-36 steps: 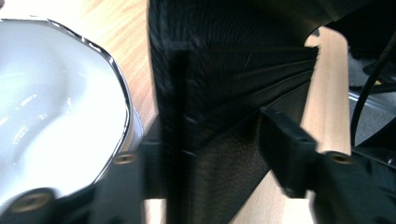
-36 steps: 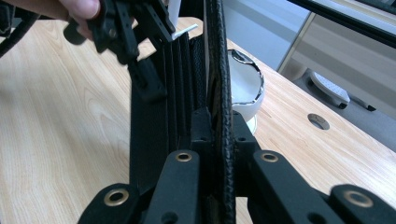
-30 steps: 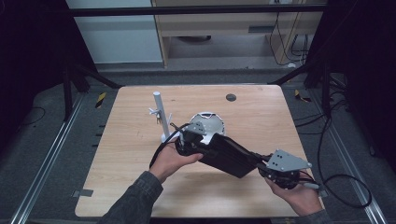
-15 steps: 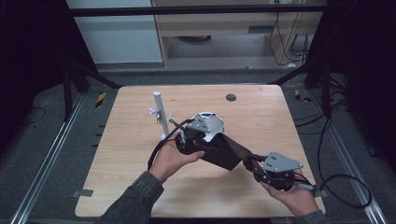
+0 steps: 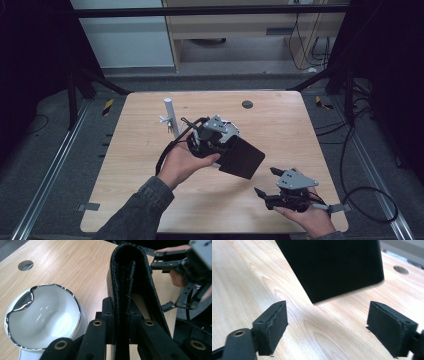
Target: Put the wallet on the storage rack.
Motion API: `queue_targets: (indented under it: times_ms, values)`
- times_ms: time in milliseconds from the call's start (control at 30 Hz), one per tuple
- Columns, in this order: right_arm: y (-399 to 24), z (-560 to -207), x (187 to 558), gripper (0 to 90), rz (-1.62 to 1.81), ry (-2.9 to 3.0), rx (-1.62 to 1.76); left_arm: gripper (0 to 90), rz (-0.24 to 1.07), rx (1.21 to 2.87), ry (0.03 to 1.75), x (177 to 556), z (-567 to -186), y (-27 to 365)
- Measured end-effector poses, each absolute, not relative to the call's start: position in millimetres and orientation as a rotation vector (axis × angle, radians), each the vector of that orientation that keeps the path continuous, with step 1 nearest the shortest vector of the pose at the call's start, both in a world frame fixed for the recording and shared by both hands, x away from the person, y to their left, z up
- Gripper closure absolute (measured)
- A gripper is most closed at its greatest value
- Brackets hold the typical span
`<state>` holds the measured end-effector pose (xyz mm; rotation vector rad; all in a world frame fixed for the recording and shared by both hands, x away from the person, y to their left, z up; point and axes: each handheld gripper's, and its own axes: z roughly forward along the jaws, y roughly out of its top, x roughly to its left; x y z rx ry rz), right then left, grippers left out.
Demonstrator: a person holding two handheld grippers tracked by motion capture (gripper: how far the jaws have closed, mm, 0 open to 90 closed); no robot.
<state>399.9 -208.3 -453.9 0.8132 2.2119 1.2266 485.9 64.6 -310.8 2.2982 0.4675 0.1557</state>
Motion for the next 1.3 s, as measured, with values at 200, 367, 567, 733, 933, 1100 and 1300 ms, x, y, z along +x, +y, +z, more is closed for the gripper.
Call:
queue_targets:
  times_ms: [200,367,567,733,933,1100,1300]
  values:
    - [-220.5,-474.7,412.2,10.2,1.162,2.156,1.065,80.5,0.188,2.311,0.477,485.4,-299.6,72.2]
    - [-226.6,-485.9,418.4,8.2,1.051,2.154,1.157,80.5,0.196,2.291,0.490,486.2,-293.6,78.4]
    - [-233.3,-490.4,422.7,7.3,1.010,2.123,1.235,80.5,0.224,2.289,0.504,486.9,-283.4,83.7]
    - [-235.0,-493.5,424.9,6.5,0.993,2.132,1.269,80.5,0.243,2.277,0.518,489.7,-274.9,87.2]
    - [-232.6,-498.5,427.5,6.1,0.954,2.170,1.283,80.5,0.258,2.272,0.529,492.7,-266.3,91.1]
    - [-232.2,-498.3,427.2,6.3,0.950,2.170,1.290,80.5,0.268,2.256,0.538,492.8,-259.7,95.1]
    - [-233.0,-500.4,428.4,6.3,0.932,2.178,1.289,80.5,0.292,2.243,0.551,493.5,-250.5,102.0]
